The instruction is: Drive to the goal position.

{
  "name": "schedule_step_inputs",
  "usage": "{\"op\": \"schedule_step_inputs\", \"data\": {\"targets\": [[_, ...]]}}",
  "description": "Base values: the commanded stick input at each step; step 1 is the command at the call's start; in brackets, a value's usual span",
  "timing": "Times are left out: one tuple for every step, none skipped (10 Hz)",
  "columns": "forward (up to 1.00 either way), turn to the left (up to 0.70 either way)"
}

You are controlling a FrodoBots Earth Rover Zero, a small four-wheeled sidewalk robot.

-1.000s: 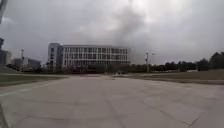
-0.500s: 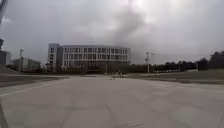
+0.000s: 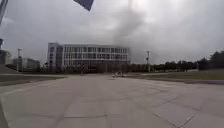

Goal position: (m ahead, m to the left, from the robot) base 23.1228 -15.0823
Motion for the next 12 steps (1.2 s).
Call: {"op": "schedule_step_inputs", "data": {"targets": [[0.70,0.00],[0.70,0.00],[0.70,0.00],[0.70,0.00],[0.70,0.00],[0.70,0.00],[0.70,0.00],[0.70,0.00],[0.70,0.00],[0.70,0.00],[0.70,0.22],[0.70,0.35]]}}
